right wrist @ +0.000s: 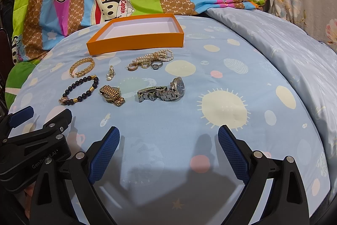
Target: Organize jewelry
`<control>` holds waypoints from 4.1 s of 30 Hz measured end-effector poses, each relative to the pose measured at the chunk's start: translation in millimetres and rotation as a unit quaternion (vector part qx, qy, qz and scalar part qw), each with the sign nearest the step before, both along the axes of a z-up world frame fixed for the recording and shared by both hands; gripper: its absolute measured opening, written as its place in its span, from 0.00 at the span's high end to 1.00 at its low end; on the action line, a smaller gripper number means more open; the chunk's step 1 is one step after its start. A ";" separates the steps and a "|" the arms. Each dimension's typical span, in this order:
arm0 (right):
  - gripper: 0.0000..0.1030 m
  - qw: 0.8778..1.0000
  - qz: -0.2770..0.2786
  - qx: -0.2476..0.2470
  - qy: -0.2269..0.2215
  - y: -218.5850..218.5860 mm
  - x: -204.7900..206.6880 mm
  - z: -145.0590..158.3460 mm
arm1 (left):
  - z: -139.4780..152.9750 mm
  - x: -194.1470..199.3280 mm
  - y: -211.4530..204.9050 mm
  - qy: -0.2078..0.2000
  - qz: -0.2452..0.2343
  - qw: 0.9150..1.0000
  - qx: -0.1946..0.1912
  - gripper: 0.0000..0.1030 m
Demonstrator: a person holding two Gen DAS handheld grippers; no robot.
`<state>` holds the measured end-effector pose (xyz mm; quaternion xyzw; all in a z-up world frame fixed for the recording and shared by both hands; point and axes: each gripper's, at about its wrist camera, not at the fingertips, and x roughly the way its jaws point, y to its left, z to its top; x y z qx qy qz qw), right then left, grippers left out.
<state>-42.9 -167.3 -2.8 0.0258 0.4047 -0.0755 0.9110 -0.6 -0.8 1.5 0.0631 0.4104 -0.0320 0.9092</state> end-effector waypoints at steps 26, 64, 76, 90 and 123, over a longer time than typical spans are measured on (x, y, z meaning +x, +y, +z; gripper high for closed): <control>0.10 0.999 -0.021 0.042 -0.004 -16.1 0.9 0.8 | 2.8 -0.4 5.0 -0.002 0.000 1.000 -0.026 0.14; 0.91 0.995 -0.014 0.100 0.007 -39.0 64.8 3.3 | 26.3 94.8 40.5 0.044 -0.030 0.997 -0.055 0.10; 0.77 0.996 -0.006 0.083 0.026 -38.4 63.3 0.3 | 26.0 63.4 -1.0 0.025 -0.099 0.994 -0.044 0.10; 0.90 0.995 -0.013 0.096 0.015 -45.2 61.1 0.0 | 18.3 90.2 31.5 0.031 -0.050 0.998 -0.036 0.10; 0.92 0.995 0.021 -0.017 -0.100 -49.8 135.0 94.6 | 77.7 144.2 15.1 -0.029 -0.103 0.992 -0.072 0.45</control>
